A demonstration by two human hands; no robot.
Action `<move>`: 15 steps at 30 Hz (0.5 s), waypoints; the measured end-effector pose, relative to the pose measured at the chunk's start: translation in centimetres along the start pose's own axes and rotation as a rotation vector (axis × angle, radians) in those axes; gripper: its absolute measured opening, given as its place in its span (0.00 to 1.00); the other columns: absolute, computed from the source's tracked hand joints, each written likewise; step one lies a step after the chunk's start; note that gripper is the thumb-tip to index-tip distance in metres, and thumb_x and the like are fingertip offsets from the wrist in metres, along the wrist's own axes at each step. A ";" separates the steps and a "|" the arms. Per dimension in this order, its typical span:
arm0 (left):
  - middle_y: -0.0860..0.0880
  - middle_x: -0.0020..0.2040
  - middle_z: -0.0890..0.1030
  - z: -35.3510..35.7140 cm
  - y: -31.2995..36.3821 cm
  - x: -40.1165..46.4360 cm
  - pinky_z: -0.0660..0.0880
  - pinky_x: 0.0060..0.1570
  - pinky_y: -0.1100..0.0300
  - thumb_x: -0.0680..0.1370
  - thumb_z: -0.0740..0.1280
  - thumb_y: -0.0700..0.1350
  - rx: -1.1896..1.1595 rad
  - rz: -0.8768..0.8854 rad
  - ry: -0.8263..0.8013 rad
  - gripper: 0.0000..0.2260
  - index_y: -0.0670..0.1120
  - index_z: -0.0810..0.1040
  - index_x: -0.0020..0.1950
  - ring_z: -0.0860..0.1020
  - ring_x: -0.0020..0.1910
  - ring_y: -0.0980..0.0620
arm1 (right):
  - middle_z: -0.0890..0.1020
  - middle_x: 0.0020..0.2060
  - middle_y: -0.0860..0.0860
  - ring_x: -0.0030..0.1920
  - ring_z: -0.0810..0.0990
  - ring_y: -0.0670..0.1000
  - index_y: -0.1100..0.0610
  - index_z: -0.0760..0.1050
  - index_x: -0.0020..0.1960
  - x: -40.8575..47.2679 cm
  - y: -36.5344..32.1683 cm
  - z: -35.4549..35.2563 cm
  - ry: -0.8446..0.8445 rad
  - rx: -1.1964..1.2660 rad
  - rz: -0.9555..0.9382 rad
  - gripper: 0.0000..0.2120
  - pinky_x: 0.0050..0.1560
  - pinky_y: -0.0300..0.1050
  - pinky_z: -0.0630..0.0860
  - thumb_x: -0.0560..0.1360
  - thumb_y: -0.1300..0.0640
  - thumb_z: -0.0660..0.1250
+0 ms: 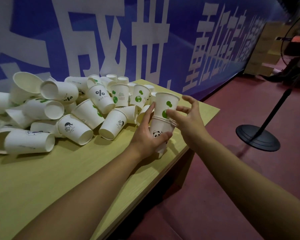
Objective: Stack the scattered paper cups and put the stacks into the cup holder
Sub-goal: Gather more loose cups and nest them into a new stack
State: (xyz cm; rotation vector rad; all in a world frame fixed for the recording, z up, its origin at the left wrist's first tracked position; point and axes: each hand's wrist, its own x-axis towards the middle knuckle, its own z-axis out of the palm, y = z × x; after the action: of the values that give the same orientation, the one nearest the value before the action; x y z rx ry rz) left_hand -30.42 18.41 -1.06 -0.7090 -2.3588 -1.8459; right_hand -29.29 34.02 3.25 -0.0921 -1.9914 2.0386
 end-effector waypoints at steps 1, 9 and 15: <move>0.50 0.73 0.68 -0.6 -0.1 -0.3 0.83 0.54 0.49 0.71 0.76 0.55 0.020 0.002 0.006 0.46 0.63 0.50 0.80 0.78 0.59 0.53 | 0.77 0.59 0.54 0.58 0.81 0.55 0.45 0.68 0.66 0.0 0.0 0.2 -0.035 -0.005 0.017 0.27 0.54 0.55 0.82 0.72 0.58 0.76; 0.50 0.78 0.63 -5.8 -1.9 -2.6 0.74 0.67 0.49 0.70 0.77 0.56 0.164 0.018 0.156 0.46 0.66 0.50 0.79 0.68 0.73 0.48 | 0.84 0.51 0.47 0.54 0.82 0.52 0.51 0.82 0.54 -2.1 2.4 4.5 -0.183 -0.152 -0.028 0.08 0.53 0.52 0.80 0.79 0.59 0.66; 0.53 0.68 0.72 -7.1 -3.0 -3.6 0.79 0.59 0.47 0.66 0.74 0.60 0.103 0.029 0.286 0.34 0.60 0.66 0.70 0.76 0.62 0.50 | 0.82 0.50 0.43 0.54 0.80 0.46 0.49 0.80 0.55 0.8 2.4 4.8 -0.107 -0.417 -0.232 0.19 0.56 0.43 0.79 0.78 0.70 0.60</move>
State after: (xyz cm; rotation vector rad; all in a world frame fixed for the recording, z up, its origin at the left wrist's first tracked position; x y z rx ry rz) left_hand -30.05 10.10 -2.95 -0.4332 -2.2270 -1.6716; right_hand -31.63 29.57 1.22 0.1580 -2.3415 1.4958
